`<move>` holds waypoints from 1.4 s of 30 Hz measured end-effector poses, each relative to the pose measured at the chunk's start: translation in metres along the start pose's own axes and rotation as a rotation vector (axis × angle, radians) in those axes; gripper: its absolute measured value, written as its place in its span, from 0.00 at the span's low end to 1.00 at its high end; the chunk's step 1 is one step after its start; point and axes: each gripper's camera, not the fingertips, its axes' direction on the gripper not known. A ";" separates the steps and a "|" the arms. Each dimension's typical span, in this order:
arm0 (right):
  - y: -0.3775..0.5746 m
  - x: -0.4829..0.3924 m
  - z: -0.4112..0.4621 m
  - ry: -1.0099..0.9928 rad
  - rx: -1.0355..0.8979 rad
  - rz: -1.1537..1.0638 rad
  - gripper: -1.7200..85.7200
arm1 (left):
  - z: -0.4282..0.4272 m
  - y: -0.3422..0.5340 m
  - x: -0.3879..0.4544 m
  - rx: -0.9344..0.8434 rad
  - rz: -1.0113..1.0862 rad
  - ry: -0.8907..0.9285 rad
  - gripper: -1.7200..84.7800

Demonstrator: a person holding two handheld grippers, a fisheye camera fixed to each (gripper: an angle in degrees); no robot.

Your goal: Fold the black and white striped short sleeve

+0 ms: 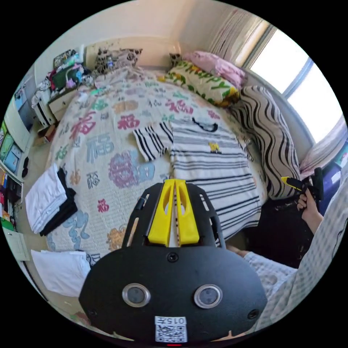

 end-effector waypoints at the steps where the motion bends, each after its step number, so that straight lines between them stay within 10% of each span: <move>1: 0.003 -0.024 -0.016 0.036 0.107 -0.066 0.01 | -0.025 -0.004 0.003 0.121 0.000 -0.007 0.01; 13: 0.112 -0.134 -0.135 0.171 1.121 -0.467 0.01 | -0.164 0.057 0.096 1.209 0.372 0.184 0.01; 20: 0.127 -0.136 -0.136 0.311 1.183 -0.613 0.03 | -0.114 0.040 0.201 1.103 0.530 0.027 0.02; 30: 0.073 -0.053 -0.134 0.446 1.140 -0.597 0.07 | 0.067 -0.032 0.383 0.910 0.652 0.249 0.02; 36: -0.003 0.037 -0.102 0.237 0.751 -0.343 0.02 | 0.231 -0.101 0.487 0.608 0.639 0.308 0.07; 42: -0.059 0.119 0.011 0.449 0.239 -0.154 0.08 | 0.439 -0.158 0.586 0.240 0.722 0.373 0.09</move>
